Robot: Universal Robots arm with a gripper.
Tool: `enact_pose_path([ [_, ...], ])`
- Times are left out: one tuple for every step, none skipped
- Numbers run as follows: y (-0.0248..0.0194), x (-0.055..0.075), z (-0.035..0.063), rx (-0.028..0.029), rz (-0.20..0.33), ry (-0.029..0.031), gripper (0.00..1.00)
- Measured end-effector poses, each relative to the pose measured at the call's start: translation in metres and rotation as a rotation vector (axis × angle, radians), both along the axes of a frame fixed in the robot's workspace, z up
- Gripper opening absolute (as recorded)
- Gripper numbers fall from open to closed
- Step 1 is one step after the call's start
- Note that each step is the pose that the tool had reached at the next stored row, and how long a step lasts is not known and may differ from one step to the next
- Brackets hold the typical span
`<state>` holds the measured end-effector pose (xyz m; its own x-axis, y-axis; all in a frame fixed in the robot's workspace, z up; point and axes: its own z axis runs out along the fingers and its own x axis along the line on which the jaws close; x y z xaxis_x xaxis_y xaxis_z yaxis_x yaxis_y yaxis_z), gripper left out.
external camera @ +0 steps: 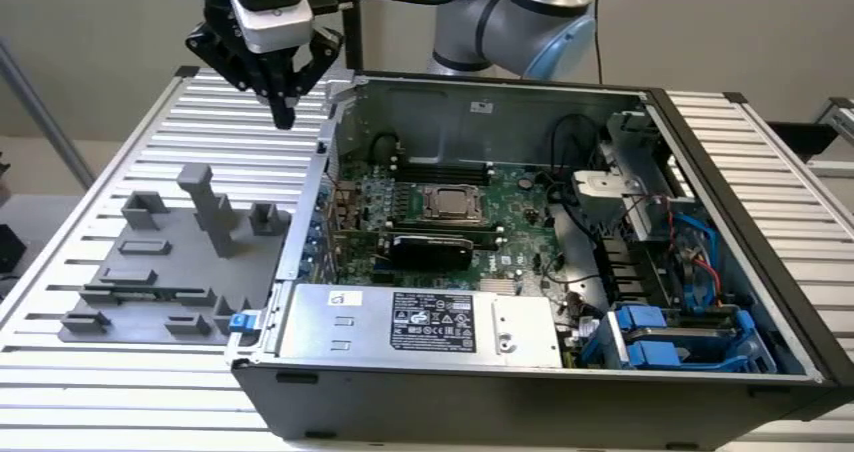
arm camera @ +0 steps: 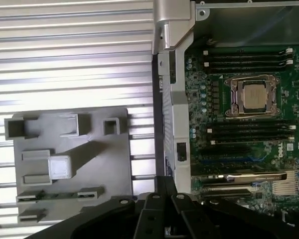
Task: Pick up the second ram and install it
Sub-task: 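Reach for the second ram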
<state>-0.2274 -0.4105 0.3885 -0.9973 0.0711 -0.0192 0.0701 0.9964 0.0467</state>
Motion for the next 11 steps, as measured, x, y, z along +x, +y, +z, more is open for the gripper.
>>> enact_pose_path([
  [-0.0003,-0.005,-0.0007,-0.0003,0.000,0.0000,0.00],
  [-0.0006,-0.009,-0.0015,-0.0006,0.000,0.0000,0.00],
  [-0.0008,-0.014,-0.0022,-0.0008,0.000,-0.0001,0.00],
  [-0.0011,-0.018,-0.0030,-0.0011,0.000,-0.0001,0.00],
  [-0.0014,-0.022,-0.0037,-0.0015,0.000,0.0000,0.00],
  [-0.0016,-0.027,-0.0045,-0.0017,0.000,-0.0001,0.00],
  [-0.0020,-0.032,-0.0053,-0.0020,0.000,0.0000,0.00],
  [-0.0023,-0.036,-0.0060,-0.0022,0.000,0.0000,0.00],
  [-0.0026,-0.041,-0.0067,-0.0025,0.000,0.0000,0.00],
  [-0.0030,-0.045,-0.0075,-0.0027,0.000,0.0000,0.00],
  [-0.0033,-0.050,-0.0082,-0.0029,0.000,0.0000,0.00],
])
